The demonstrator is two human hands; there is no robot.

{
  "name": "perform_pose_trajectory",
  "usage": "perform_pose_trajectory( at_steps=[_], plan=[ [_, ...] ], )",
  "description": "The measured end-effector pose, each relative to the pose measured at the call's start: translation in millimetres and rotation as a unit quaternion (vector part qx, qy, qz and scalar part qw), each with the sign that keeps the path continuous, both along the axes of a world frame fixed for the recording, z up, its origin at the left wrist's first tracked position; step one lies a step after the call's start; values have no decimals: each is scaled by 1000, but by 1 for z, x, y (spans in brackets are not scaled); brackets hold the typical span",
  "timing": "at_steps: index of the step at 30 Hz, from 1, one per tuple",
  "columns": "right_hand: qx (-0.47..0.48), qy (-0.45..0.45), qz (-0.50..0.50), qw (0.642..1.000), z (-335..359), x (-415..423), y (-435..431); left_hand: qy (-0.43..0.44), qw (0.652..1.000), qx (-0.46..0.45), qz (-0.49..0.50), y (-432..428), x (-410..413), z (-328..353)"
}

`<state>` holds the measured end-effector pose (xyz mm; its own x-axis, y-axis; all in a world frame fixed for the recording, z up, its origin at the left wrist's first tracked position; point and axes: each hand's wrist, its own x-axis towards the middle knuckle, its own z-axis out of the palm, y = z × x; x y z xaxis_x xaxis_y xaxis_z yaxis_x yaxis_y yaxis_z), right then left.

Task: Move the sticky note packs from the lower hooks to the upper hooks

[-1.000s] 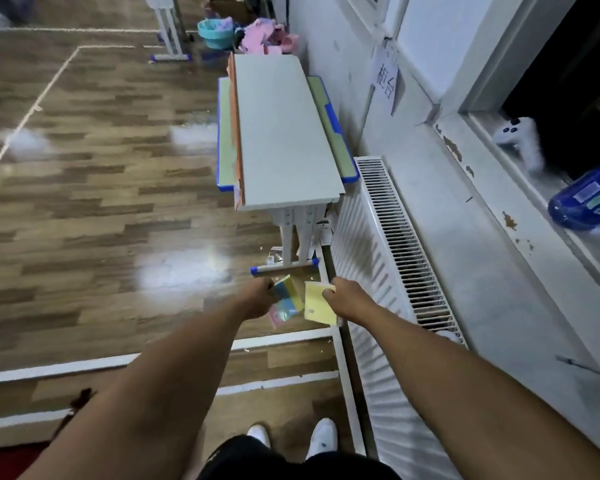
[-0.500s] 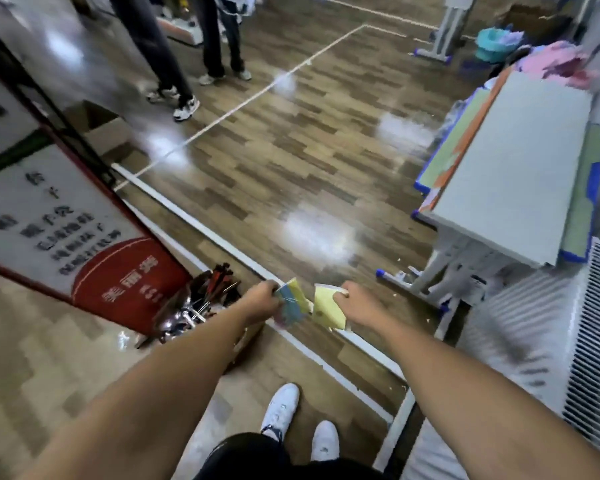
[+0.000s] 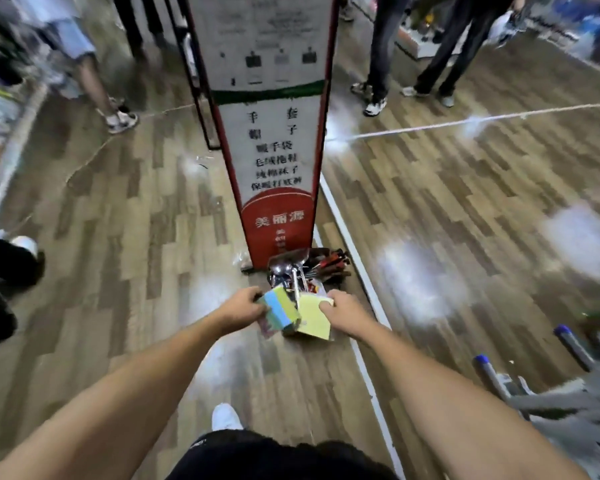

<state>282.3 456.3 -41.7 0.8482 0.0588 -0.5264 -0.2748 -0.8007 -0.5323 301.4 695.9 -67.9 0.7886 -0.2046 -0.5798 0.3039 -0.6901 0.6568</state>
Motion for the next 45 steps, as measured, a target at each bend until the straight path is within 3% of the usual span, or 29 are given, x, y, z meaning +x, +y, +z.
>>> perform_pose_trajectory(
  at_steps=[11, 20, 35, 45],
  plan=[
    [30, -32, 137, 990, 11, 42, 222, -76, 983, 2, 167, 203, -36, 31],
    [36, -52, 192, 979, 16, 85, 298, -67, 976, 5, 209, 274, -22, 22],
    [76, -41, 220, 972, 4, 271, 364, -70, 971, 72, 217, 327, 155, 38],
    [128, -28, 189, 973, -1, 369, 404, -89, 960, -16, 266, 378, 245, 15]
  ],
)
